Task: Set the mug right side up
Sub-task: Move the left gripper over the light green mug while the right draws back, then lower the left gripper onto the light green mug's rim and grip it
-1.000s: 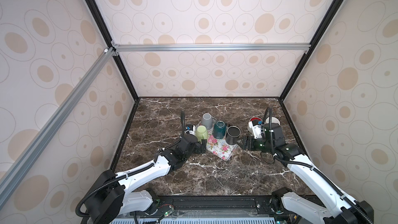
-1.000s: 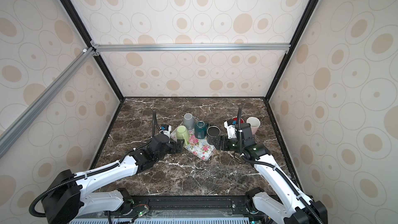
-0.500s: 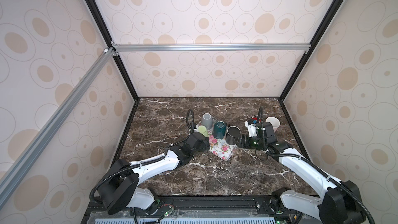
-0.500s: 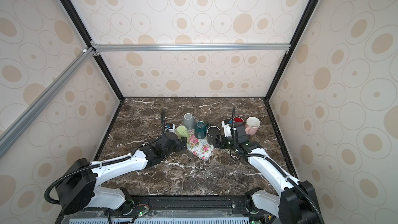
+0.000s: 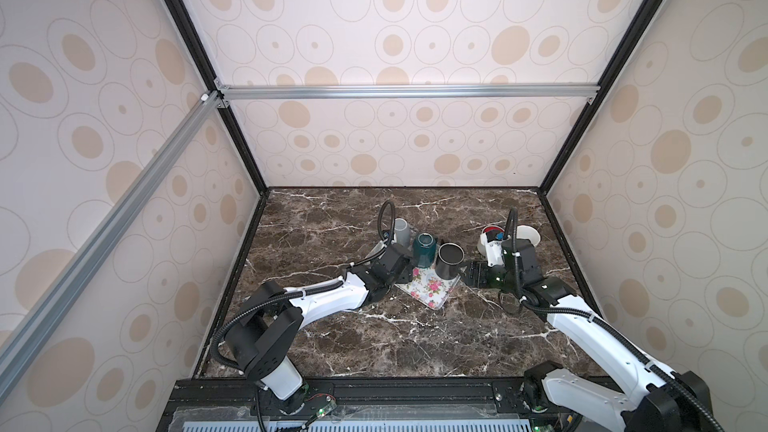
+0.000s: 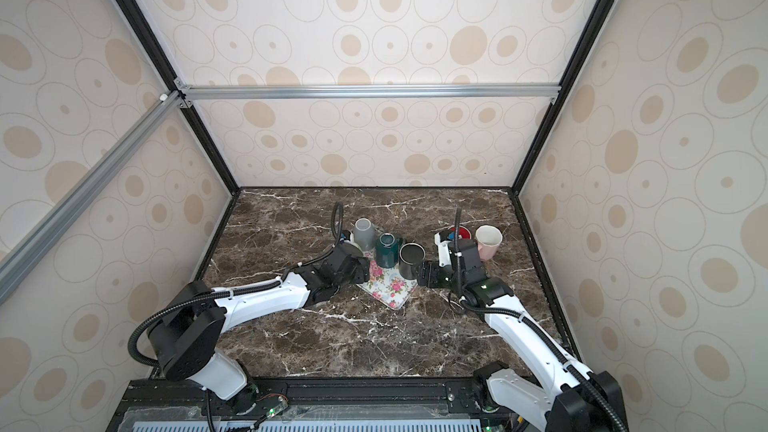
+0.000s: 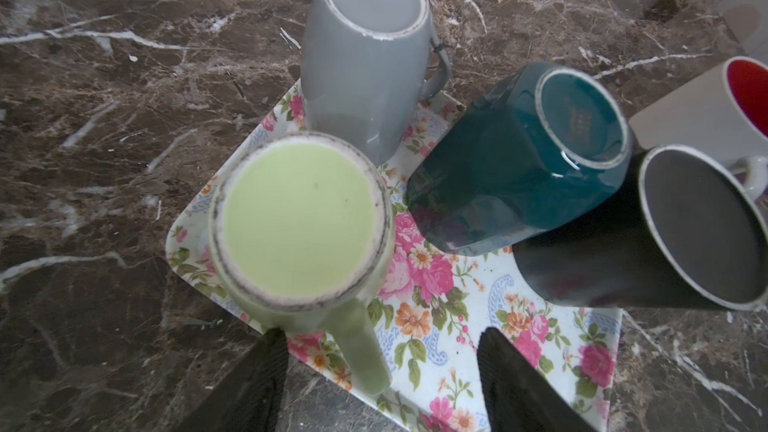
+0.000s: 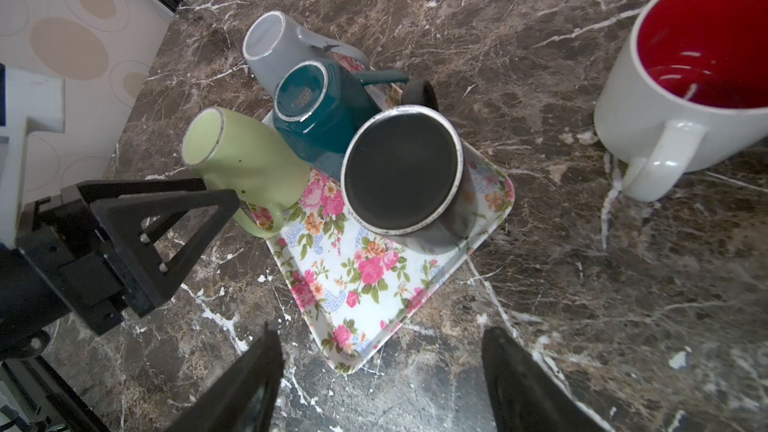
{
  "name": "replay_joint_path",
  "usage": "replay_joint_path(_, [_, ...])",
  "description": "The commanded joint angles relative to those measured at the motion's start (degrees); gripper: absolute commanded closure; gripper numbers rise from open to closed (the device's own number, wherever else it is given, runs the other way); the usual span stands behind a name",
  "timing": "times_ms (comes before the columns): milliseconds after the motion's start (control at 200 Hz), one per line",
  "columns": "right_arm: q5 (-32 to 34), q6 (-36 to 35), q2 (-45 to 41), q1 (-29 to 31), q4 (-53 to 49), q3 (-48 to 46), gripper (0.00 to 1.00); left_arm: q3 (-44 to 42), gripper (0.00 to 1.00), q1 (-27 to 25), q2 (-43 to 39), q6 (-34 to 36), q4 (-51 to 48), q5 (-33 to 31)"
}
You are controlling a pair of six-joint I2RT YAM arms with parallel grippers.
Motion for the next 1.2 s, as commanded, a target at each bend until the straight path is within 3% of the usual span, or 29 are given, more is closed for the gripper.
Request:
replay_joint_path(0, [2.2,-1.0,-2.1,0.3,-2.3,-1.8,0.22,3.8,0.33,-0.3,2.3,0.7,-5.4,-1.7])
replay_joint_path(160, [3.1,-0.9,-3.9,0.3,-2.5,-3.7,0.22,5.8,0.39,-0.4,4.1,2.0,-9.5,-6.0])
replay_joint_path(290, [4.4,-1.2,-4.0,0.4,-2.8,-4.0,0.22,7.4,0.40,-0.2,4.2,4.2,-14.5,-12.0])
replay_joint_path(435, [4.4,-1.3,-3.4,0.3,-4.0,-3.1,0.22,7.8,0.40,0.2,3.1,6.1,-16.5,-14.3])
replay_joint_path(730, [4.0,-1.5,-2.4,0.4,-5.3,-2.5,0.22,7.7,0.46,2.4,3.2,8.0,-16.3,-7.5])
replay_joint_path(1010, [-1.5,-2.4,-1.0,0.3,-6.9,-2.5,0.22,8.9,0.50,5.7,3.6,9.8,-17.1,0.6])
replay_joint_path(1100, [-3.0,-2.3,-1.0,0.3,-6.7,-3.2,0.22,9.0,0.56,7.1,3.8,10.2,-16.9,4.3])
replay_joint_path(1195, [-3.3,-1.9,-1.6,0.3,-6.5,-4.0,0.22,9.7,0.60,7.5,4.2,11.0,-17.8,3.9])
